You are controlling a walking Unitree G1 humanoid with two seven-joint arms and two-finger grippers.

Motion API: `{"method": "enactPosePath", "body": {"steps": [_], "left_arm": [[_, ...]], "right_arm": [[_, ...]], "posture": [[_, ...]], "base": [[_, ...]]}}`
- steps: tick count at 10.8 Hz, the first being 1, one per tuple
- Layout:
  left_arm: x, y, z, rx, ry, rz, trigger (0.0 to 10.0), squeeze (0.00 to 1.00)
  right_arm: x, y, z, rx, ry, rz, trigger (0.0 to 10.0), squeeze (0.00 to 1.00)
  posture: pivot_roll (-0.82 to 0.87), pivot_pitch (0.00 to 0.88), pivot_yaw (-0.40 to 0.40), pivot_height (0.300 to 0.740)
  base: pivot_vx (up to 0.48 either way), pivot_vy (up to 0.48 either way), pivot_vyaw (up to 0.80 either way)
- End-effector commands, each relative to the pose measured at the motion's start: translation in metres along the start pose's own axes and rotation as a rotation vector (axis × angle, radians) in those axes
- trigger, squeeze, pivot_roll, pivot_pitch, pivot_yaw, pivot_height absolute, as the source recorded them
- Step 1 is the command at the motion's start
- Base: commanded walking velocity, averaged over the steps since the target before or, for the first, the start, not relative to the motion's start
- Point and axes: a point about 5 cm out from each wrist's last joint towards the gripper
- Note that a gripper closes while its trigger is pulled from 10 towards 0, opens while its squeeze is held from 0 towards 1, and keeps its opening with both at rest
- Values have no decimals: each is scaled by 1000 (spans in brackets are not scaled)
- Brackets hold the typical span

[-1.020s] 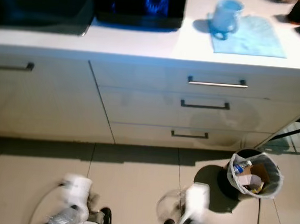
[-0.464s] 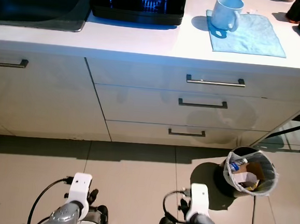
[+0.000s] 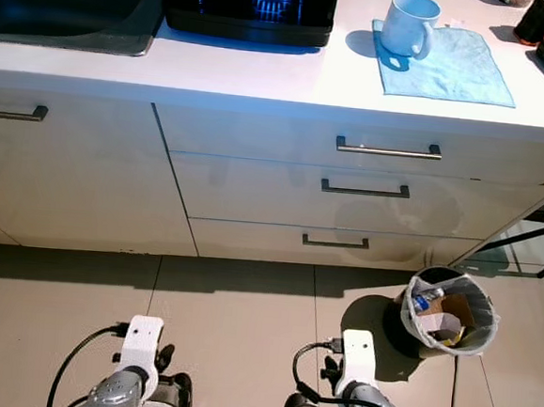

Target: Kitchen organization

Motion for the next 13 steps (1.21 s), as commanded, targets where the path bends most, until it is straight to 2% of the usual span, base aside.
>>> {"method": "enactPosePath", "body": {"steps": [1,5,8,11,13], "left_arm": [[-8,2,2,2,25,-10,10000,0],[-6,4,2,-24,32,-78,10000,0],[-2,2,1,-39,18,-101,10000,0],[-4,-3,1,-44,29,-84,10000,0],[-5,-1,1,-35,32,-79,10000,0]], "right_arm": [[-10,2,2,3,40,-6,10000,0],[-12,11,2,12,43,-31,10000,0],[-14,14,2,16,47,-41,10000,0],[-17,13,3,14,54,-39,10000,0],[-18,13,3,15,54,-37,10000,0]], "posture": [[132,185,-33,740],[130,168,19,740],[120,151,29,740],[120,147,25,740],[126,155,21,740]], "base": [[0,0,0],[0,0,0],[0,0,0],[0,0,0],[0,257,0]]}}
Point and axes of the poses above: a point about 5 cm out from each wrist's last joint towards the gripper, its own z axis pointing back from the gripper into the wrist, its own x axis along the axis of the wrist's last joint, y = z × x, and after that the axes turned 13 degrees about z, right-handed
